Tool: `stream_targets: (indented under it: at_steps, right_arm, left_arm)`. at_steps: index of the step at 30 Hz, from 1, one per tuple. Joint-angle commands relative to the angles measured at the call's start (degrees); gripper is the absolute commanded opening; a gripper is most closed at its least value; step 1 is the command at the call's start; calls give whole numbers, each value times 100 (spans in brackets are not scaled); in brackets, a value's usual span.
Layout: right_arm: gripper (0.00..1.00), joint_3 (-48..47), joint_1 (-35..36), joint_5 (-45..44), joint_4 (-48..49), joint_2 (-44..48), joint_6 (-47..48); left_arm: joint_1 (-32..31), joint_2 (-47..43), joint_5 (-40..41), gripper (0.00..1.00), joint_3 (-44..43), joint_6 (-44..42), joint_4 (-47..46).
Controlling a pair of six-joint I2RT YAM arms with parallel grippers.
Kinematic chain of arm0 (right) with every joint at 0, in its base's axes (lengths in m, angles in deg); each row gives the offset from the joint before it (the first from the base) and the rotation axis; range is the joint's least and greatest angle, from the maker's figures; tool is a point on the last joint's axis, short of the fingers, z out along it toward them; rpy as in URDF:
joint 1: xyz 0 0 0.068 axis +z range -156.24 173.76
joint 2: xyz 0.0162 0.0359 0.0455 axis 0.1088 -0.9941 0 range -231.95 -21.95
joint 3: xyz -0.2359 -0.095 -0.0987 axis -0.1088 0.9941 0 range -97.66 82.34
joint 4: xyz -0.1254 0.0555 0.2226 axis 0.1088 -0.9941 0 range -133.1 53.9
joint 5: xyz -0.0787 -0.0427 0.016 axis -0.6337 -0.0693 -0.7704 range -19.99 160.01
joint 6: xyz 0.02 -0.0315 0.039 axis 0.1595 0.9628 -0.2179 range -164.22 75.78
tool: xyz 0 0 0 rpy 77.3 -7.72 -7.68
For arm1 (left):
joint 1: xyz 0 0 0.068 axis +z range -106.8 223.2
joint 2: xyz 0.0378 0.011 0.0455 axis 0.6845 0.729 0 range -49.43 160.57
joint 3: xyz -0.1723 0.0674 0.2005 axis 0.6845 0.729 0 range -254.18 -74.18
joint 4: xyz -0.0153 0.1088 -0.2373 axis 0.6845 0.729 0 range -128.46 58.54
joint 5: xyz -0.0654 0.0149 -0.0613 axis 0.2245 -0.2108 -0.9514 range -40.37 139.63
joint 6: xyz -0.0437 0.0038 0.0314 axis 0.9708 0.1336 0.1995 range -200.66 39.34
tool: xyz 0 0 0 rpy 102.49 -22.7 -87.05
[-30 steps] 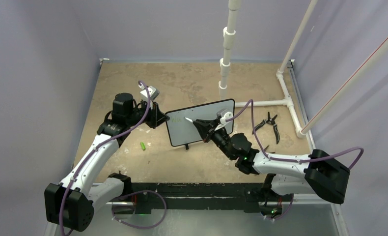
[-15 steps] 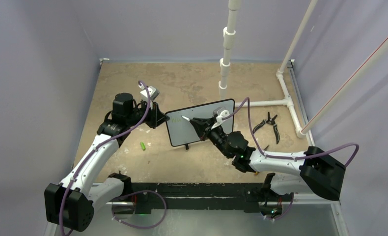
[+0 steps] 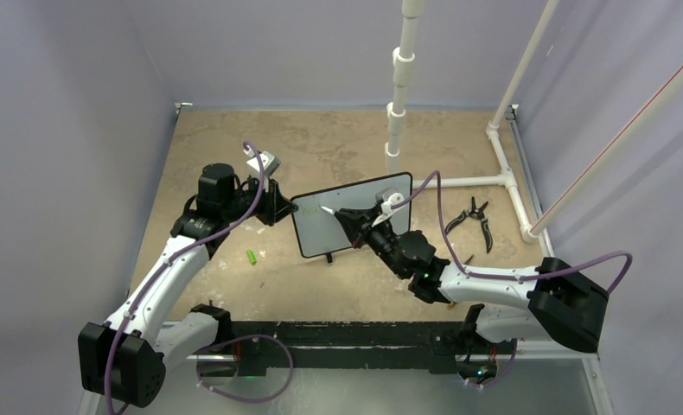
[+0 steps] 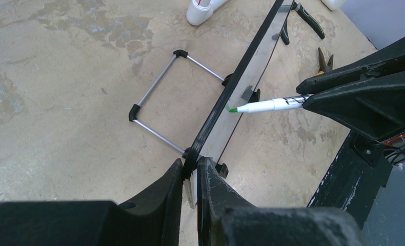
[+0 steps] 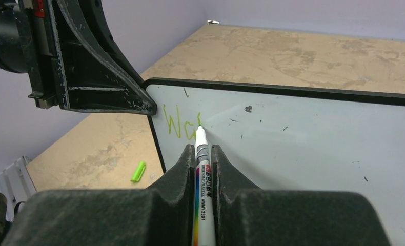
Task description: Write a sentence on the whiteboard
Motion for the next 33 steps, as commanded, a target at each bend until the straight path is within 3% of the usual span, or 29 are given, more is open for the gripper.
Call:
stream_targets:
  at_steps: [1,13,33]
  right_arm:
    - [0,86,-18,-323,-209,146,-133]
    - [0,178,-9,-319,-296,156,-249]
    - [0,-36,-8,-276,362,26,58]
  left_arm:
    - [35,-126,65,0,-5,-155,-132]
    - [35,-140,66,0,-9,-149,-133]
    - [35,-144,64,0,3,-154,-132]
